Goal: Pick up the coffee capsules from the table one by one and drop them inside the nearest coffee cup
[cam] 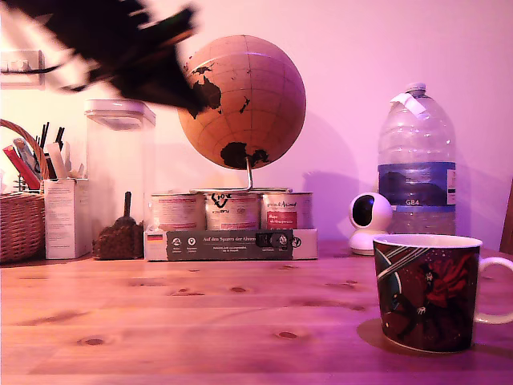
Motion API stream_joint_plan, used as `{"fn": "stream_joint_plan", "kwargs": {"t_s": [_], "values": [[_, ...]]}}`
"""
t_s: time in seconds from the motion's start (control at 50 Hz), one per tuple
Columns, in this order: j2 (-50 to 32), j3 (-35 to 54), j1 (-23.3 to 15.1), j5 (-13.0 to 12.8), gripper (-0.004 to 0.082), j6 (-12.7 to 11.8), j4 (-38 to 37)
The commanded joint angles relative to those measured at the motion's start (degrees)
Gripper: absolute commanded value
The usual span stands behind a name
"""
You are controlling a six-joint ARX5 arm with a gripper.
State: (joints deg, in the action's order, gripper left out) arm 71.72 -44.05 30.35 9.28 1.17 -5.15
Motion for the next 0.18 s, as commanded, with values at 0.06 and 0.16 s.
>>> {"fn": "stream_joint_plan", "kwargs": {"t_s": [0.06, 0.16], "values": [[-4.0, 3.6, -2.0, -0.6, -0.0019, -1.2, -0.6], [-6.3, 4.7, -3.1, -0.7, -0.0019, -1.3, -0.3]]}}
